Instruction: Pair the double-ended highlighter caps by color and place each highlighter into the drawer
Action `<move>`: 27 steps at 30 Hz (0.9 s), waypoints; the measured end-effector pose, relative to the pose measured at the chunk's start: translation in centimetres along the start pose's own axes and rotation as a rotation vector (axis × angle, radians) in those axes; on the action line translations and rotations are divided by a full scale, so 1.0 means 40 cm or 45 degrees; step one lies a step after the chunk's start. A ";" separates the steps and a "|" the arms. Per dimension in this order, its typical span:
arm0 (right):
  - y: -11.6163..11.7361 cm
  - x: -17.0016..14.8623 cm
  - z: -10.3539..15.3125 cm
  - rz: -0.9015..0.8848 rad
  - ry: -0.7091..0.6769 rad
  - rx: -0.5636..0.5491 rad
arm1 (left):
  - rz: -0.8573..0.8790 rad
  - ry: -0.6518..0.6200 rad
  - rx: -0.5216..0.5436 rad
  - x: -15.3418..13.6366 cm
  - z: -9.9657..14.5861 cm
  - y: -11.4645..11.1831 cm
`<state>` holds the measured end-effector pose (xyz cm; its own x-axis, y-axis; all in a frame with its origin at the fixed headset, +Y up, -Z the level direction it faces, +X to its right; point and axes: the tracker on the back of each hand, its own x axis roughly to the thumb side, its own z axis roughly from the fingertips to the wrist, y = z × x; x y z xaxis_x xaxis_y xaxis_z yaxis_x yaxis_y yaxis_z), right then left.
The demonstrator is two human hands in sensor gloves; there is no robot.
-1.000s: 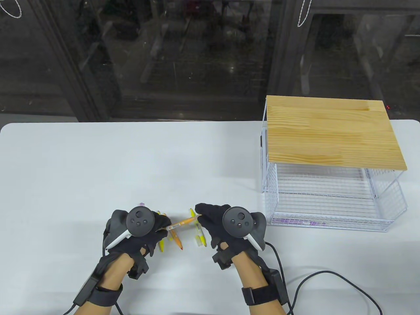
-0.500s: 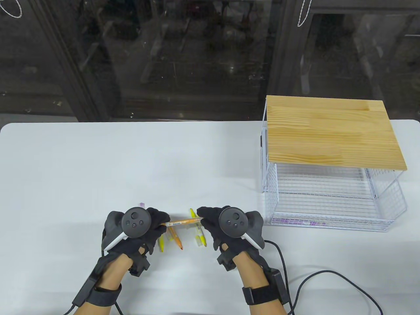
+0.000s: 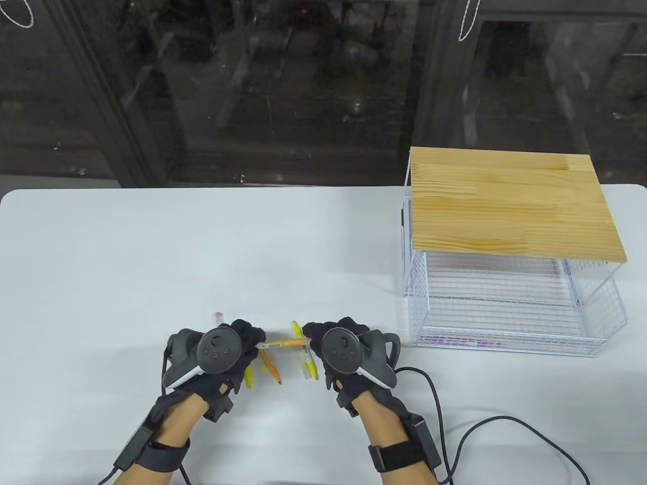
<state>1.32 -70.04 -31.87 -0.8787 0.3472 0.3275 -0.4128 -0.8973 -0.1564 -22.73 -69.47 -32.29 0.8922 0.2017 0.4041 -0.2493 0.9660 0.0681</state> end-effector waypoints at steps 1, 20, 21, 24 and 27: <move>0.000 -0.002 0.001 -0.003 0.004 -0.026 | 0.005 -0.004 0.015 0.002 -0.001 0.002; 0.037 0.063 0.009 0.046 -0.074 0.070 | 0.044 0.033 -0.022 0.010 -0.002 -0.001; 0.039 0.068 0.010 0.046 -0.077 0.065 | 0.041 0.030 -0.024 0.012 -0.002 -0.002; 0.041 0.080 0.012 0.090 -0.083 0.029 | 0.054 0.024 -0.034 0.018 -0.003 -0.006; 0.041 0.082 0.012 0.106 -0.085 0.008 | 0.092 0.021 -0.043 0.020 -0.003 -0.008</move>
<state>-2.13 -70.51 -30.59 -0.8918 0.2526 0.3753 -0.3373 -0.9241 -0.1796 -21.89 -69.61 -32.11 0.8785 0.2738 0.3915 -0.3008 0.9537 0.0079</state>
